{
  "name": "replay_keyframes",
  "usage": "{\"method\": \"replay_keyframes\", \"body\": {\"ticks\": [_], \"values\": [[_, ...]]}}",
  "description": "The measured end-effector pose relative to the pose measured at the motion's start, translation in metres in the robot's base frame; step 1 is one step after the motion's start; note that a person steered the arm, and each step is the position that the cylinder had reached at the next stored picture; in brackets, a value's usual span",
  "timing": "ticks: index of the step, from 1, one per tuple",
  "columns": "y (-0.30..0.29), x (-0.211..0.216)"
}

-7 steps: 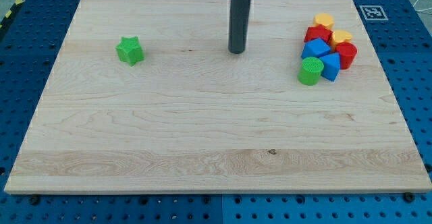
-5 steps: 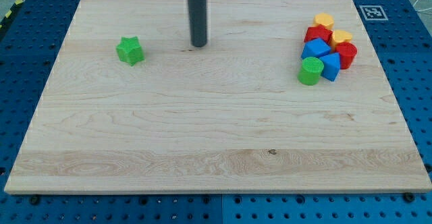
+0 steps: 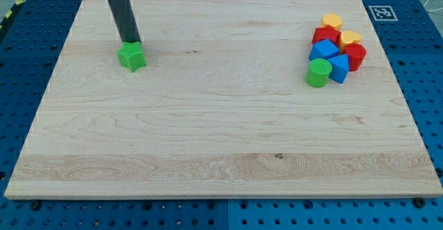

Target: Nudge the green star down a bit

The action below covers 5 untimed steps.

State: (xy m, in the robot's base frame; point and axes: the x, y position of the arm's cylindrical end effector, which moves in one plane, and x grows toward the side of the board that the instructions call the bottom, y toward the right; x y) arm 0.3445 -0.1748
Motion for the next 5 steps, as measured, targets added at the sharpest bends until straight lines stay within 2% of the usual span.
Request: {"method": "replay_keyframes", "body": {"ticks": [5], "values": [[-0.0192, 0.0080]]}}
